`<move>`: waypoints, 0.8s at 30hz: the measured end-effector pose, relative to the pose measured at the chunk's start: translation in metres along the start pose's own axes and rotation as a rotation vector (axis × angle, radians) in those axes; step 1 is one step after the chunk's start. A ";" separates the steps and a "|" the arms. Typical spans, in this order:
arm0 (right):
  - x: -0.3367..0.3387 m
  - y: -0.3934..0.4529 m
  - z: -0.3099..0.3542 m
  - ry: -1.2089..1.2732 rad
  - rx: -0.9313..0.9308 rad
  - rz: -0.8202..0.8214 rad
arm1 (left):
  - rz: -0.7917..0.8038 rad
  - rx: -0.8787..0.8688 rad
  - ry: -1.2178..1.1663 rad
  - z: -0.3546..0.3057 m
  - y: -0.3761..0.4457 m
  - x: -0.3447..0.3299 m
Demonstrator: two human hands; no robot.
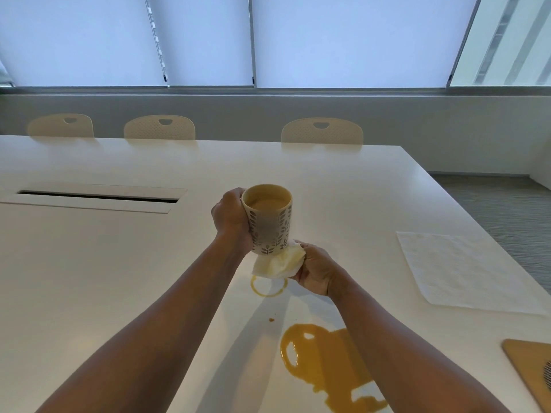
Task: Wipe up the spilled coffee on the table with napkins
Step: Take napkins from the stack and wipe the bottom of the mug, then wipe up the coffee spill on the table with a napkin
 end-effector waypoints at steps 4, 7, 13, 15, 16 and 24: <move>0.015 0.002 0.009 -0.003 0.056 -0.063 | -0.007 0.012 -0.007 0.002 -0.001 0.001; 0.019 0.003 0.022 -0.047 0.122 -0.117 | -0.024 0.000 -0.032 -0.001 0.000 0.004; 0.016 0.005 0.061 -0.334 0.286 -0.261 | -0.078 -0.033 -0.048 0.001 0.000 0.011; 0.006 0.003 0.066 -0.424 0.308 -0.222 | -0.097 -0.046 -0.064 0.001 0.001 0.013; 0.003 0.002 0.066 -0.439 0.308 -0.195 | -0.106 -0.056 -0.066 0.000 0.002 0.014; -0.015 -0.005 0.053 -0.413 0.262 0.006 | -0.212 -0.105 -0.089 -0.001 0.006 0.030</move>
Point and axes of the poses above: each hand's wrist, its own y-axis towards the middle knuckle, its own x-axis out of the back of the hand, z = x × y, the point moved 10 cm from there along y, towards the middle knuckle, and after that the axes turned 4 degrees about z, right-handed, at the moved point
